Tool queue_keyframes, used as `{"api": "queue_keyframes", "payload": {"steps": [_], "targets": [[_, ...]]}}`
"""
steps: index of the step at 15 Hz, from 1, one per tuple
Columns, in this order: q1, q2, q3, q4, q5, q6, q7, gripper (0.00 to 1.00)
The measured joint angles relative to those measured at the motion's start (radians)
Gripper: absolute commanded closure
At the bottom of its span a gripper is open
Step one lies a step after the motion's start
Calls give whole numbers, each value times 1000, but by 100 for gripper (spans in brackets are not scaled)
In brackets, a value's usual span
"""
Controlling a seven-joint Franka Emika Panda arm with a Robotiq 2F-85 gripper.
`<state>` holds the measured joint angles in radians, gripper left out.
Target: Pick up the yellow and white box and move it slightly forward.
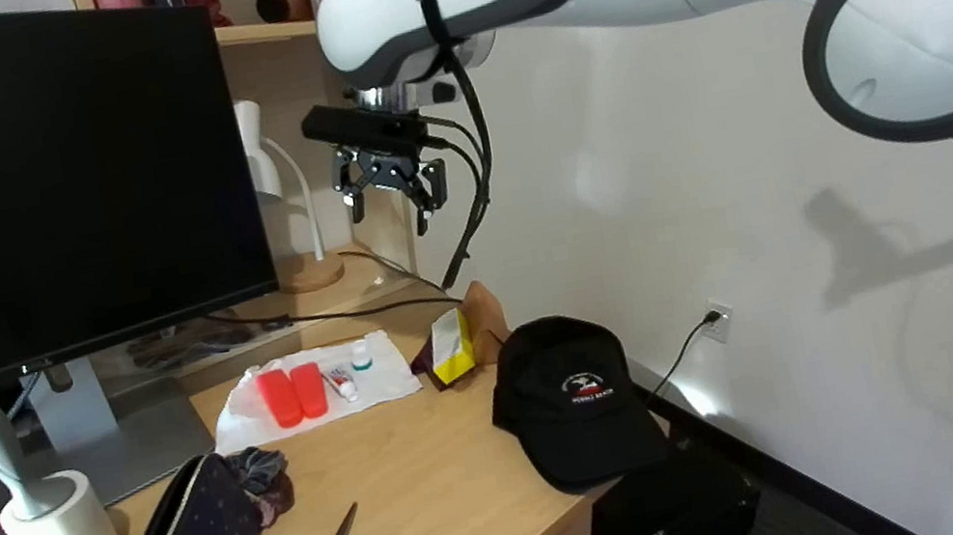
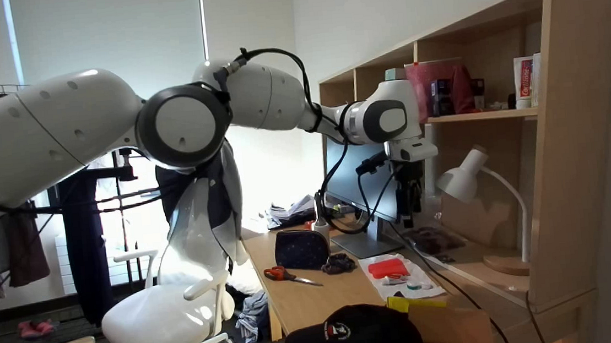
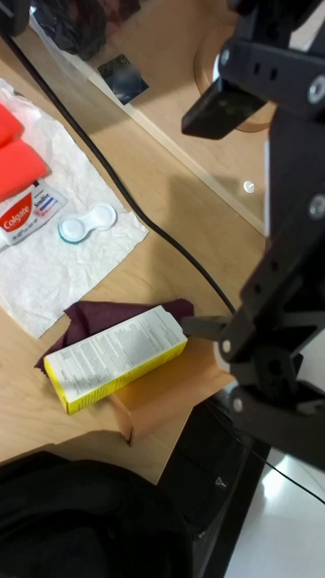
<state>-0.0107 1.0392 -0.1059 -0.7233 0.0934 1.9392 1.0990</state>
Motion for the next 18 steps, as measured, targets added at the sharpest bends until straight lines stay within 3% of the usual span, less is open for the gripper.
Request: {"api": "queue_keyframes", "payload": {"steps": [3,13,18], "targets": [[-7,-70,0,-112,0,1,-69,0],[-55,-340,-2,-544,-32,30,-658,0],[-3,-463,0,-790,-67,179,-742,0]]}}
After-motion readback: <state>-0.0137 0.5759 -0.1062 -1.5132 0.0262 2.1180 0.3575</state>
